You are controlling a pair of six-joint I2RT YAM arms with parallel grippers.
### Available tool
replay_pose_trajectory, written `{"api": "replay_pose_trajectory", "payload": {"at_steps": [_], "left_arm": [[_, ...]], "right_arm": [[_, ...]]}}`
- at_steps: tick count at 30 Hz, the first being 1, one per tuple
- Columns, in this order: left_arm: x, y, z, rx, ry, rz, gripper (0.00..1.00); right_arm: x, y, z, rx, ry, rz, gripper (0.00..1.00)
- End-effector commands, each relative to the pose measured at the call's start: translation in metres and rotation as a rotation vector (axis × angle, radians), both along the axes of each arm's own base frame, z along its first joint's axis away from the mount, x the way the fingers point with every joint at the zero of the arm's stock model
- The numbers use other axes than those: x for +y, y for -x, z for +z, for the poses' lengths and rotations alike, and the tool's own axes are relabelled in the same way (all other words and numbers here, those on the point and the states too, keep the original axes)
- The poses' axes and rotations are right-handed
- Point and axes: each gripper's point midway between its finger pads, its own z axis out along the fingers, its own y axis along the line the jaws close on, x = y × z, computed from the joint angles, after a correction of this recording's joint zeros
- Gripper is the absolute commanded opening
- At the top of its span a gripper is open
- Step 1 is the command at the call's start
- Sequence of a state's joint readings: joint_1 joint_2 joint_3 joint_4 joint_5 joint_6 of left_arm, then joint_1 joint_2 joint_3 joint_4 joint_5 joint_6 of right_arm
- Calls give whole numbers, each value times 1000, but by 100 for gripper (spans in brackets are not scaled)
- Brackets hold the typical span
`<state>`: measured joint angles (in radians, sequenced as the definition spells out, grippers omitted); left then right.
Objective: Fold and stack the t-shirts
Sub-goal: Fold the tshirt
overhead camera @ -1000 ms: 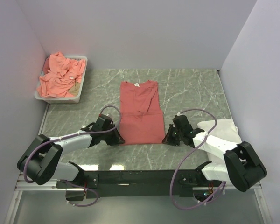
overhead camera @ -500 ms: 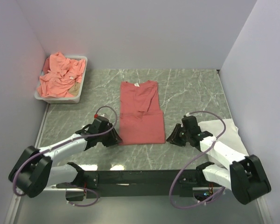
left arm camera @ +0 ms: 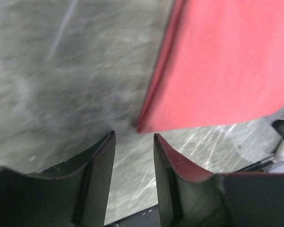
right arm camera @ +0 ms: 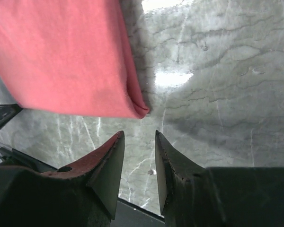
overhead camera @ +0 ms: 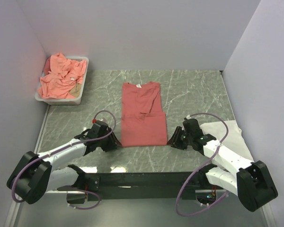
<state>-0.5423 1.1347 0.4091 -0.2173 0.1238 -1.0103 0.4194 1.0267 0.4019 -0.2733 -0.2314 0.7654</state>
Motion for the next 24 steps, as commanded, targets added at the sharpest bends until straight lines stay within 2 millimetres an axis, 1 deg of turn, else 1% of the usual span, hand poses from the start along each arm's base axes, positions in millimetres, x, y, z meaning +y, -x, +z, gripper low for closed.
{"api": "replay_pose_trajectory", "payload": {"at_steps": [1, 4, 10, 16, 24], "left_arm": [[-13, -7, 1, -33, 66, -16, 43], [-12, -8, -3, -23, 57, -8, 42], [-3, -8, -11, -13, 3, 7, 40], [1, -6, -21, 10, -30, 14, 39], [0, -2, -28, 30, -45, 10, 38]], "right_arm": [[7, -2, -5, -2, -10, 11, 40], [8, -3, -11, 8, -5, 10, 39], [7, -7, -20, 15, 11, -7, 38], [7, -12, -24, 10, 16, -22, 38], [7, -13, -29, 14, 24, -21, 37]]}}
